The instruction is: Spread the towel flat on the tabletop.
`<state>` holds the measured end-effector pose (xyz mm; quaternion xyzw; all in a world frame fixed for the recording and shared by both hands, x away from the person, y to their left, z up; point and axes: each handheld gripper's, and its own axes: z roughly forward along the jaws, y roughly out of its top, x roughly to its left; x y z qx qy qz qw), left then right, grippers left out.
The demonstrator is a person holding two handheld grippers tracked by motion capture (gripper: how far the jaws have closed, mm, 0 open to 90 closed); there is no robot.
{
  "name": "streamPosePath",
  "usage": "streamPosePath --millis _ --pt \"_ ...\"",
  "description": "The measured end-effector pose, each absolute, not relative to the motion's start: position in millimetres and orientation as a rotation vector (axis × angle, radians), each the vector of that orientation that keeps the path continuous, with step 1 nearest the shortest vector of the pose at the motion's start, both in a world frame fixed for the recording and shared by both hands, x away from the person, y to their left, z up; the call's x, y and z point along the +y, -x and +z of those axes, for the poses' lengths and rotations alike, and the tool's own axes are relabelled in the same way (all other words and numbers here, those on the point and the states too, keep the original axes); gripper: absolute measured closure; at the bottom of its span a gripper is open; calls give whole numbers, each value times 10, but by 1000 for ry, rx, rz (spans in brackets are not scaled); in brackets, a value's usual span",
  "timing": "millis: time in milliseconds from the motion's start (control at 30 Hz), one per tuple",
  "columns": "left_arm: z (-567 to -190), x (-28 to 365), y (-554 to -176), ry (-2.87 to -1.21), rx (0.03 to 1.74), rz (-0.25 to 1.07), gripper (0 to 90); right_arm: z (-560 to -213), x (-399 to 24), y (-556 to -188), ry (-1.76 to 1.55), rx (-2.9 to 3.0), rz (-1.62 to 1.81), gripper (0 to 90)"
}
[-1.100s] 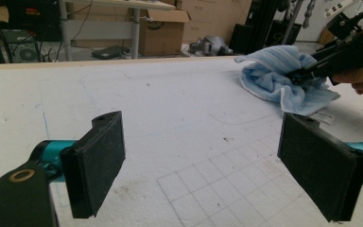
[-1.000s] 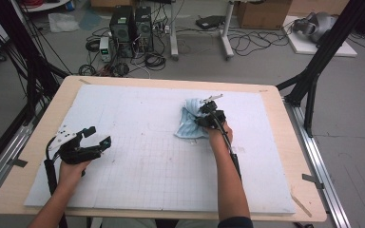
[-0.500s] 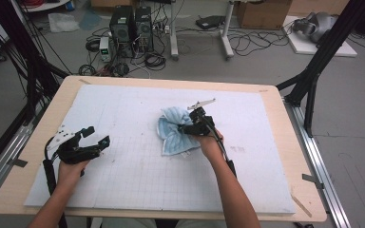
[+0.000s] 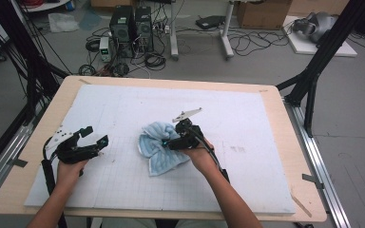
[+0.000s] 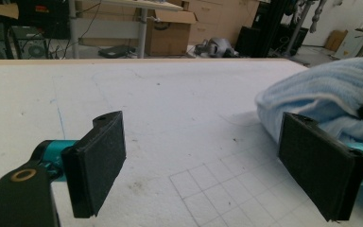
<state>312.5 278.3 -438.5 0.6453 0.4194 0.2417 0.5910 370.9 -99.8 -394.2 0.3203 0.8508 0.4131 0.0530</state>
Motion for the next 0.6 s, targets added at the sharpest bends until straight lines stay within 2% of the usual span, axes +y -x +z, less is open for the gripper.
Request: streamPosePath --millis 33,67,167,300,400,600 --pt "-4386 2785 -3124 -1503 977 563 167 -3942 -998 -3709 -974 2586 1256 374" --pt "-4388 2787 -3126 -1502 976 562 167 -3899 -1044 -3708 -965 2557 1319 334" --pt "-4391 2789 -3128 -1501 981 562 167 -3740 -1234 -3721 -961 2427 1421 332" --pt "-4386 2778 -3125 -1505 974 565 167 -3691 -1510 -3859 -1061 2347 1345 406" --pt "-4391 2768 -3130 -1505 976 559 167 -3796 -1574 -3934 -1121 2393 1282 422" --pt "-4393 2779 -3129 -1504 978 561 168 -4127 -1358 -3986 -1111 2594 1223 437"
